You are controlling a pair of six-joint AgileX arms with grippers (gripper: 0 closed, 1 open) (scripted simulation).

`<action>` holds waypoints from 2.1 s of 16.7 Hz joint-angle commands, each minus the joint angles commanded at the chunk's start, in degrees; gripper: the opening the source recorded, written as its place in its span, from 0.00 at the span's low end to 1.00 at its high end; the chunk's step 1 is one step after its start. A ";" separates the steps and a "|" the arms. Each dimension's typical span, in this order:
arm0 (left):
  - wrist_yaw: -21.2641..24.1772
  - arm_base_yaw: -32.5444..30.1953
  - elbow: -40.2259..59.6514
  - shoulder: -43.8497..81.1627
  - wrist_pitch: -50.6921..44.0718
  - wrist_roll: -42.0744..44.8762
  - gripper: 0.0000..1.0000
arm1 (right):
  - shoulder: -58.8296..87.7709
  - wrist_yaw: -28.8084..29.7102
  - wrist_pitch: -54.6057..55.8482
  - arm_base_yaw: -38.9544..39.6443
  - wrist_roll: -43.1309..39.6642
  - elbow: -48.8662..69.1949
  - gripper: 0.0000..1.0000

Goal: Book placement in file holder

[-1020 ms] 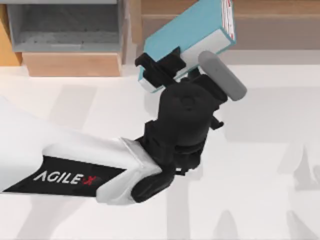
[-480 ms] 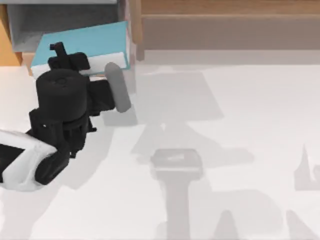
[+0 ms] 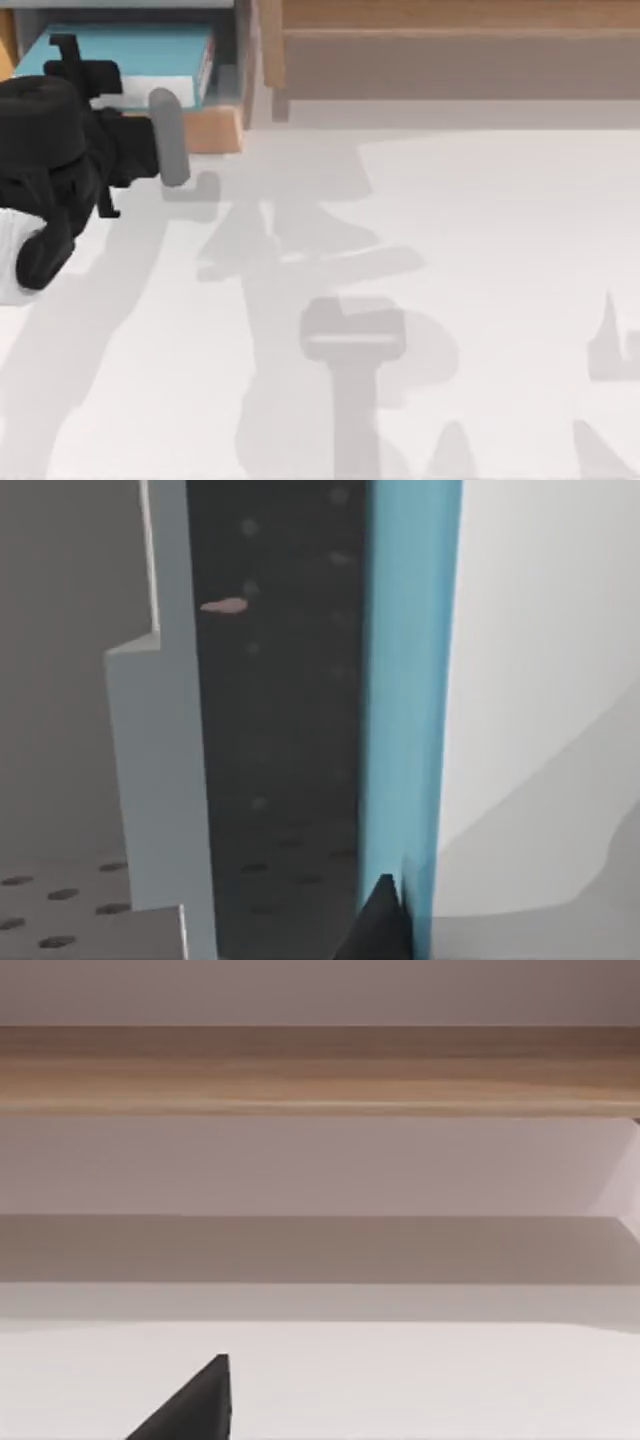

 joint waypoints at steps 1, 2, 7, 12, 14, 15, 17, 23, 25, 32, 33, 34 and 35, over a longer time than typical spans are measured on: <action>0.03 0.02 0.02 0.03 -0.01 0.02 0.00 | 0.00 0.00 0.00 0.00 0.00 0.00 1.00; 0.03 0.02 0.02 0.03 -0.01 0.02 0.00 | 0.00 0.00 0.00 0.00 0.00 0.00 1.00; 0.07 -0.07 0.73 0.70 0.05 0.15 0.00 | 0.00 0.00 0.00 0.00 0.00 0.00 1.00; 0.65 0.57 4.55 4.06 -0.38 0.29 0.00 | 0.00 0.00 0.00 0.00 0.00 0.00 1.00; 0.93 0.87 6.34 5.64 -0.60 0.31 0.00 | 0.00 0.00 0.00 0.00 0.00 0.00 1.00; 1.03 0.95 6.75 6.02 -0.71 0.27 0.00 | 0.00 0.00 0.00 0.00 0.00 0.00 1.00; 1.03 0.96 6.76 6.03 -0.72 0.27 0.00 | 0.00 0.00 0.00 0.00 0.00 0.00 1.00; 1.03 0.96 6.76 6.03 -0.72 0.27 0.38 | 0.00 0.00 0.00 0.00 0.00 0.00 1.00; 1.03 0.96 6.76 6.03 -0.72 0.27 0.53 | 0.00 0.00 0.00 0.00 0.00 0.00 1.00; 1.03 0.96 6.76 6.03 -0.72 0.27 1.00 | 0.00 0.00 0.00 0.00 0.00 0.00 1.00; 1.03 0.96 6.76 6.03 -0.72 0.27 1.00 | 0.00 0.00 0.00 0.00 0.00 0.00 1.00; 1.03 0.96 6.76 6.03 -0.72 0.27 1.00 | 0.00 0.00 0.00 0.00 0.00 0.00 1.00; 1.03 0.96 6.76 6.03 -0.72 0.27 1.00 | 0.00 0.00 0.00 0.00 0.00 0.00 1.00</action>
